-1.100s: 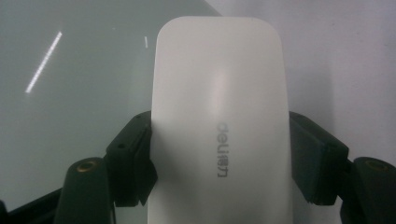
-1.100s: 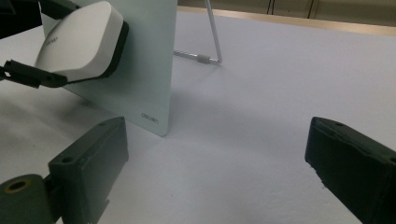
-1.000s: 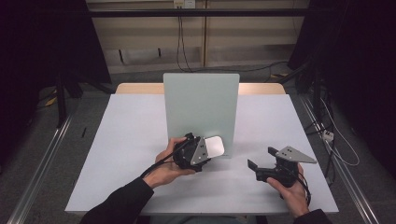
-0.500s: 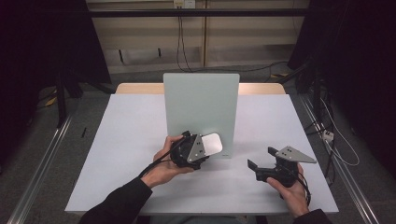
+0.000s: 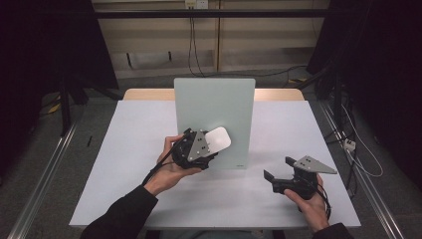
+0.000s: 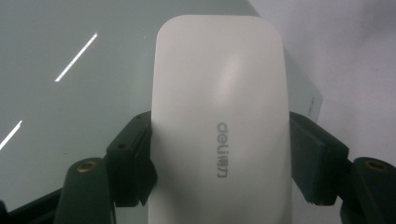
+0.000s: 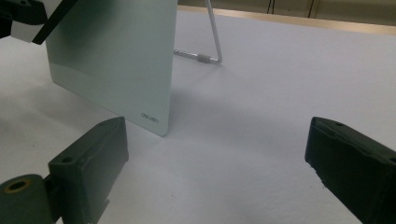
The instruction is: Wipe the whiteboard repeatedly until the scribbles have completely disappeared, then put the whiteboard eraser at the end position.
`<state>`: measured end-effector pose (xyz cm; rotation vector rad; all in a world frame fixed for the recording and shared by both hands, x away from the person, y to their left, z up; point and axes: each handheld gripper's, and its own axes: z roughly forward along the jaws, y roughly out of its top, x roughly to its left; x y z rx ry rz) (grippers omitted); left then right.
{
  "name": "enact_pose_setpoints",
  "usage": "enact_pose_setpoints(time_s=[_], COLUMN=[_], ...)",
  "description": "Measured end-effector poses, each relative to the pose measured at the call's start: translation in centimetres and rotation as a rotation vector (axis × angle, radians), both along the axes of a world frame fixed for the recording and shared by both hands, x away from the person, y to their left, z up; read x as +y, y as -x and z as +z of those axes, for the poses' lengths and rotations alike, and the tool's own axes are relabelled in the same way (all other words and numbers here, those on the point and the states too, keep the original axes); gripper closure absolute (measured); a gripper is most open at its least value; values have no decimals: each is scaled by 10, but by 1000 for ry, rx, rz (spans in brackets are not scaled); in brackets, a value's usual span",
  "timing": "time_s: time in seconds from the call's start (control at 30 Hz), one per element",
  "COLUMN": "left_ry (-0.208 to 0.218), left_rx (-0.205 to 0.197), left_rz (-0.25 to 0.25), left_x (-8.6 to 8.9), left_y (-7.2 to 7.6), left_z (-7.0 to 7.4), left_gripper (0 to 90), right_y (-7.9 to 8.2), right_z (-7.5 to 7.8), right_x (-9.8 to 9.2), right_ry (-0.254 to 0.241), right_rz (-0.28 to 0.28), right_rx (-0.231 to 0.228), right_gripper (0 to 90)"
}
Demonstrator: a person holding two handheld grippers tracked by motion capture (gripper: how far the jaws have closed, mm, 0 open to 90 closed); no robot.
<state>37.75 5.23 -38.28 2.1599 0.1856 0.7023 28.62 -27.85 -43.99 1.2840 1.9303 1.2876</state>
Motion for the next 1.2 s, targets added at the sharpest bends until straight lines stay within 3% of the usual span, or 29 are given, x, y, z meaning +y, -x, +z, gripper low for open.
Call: enact_pose_setpoints(time_s=[0.77,0.97,1.2], left_ry=[62,79,92], left_rx=[77,135,176], left_rz=[-4,-12,-22], left_x=[13,16,21], left_y=[3,4,6], left_z=[8,11,13], left_gripper=[312,312,312], right_y=[-2,-2,-2], right_z=[0,0,0], right_x=[1,1,2], right_ry=[-5,-2,-3], right_rz=[-4,0,6], right_rx=[5,3,0], right_gripper=[59,59,59])
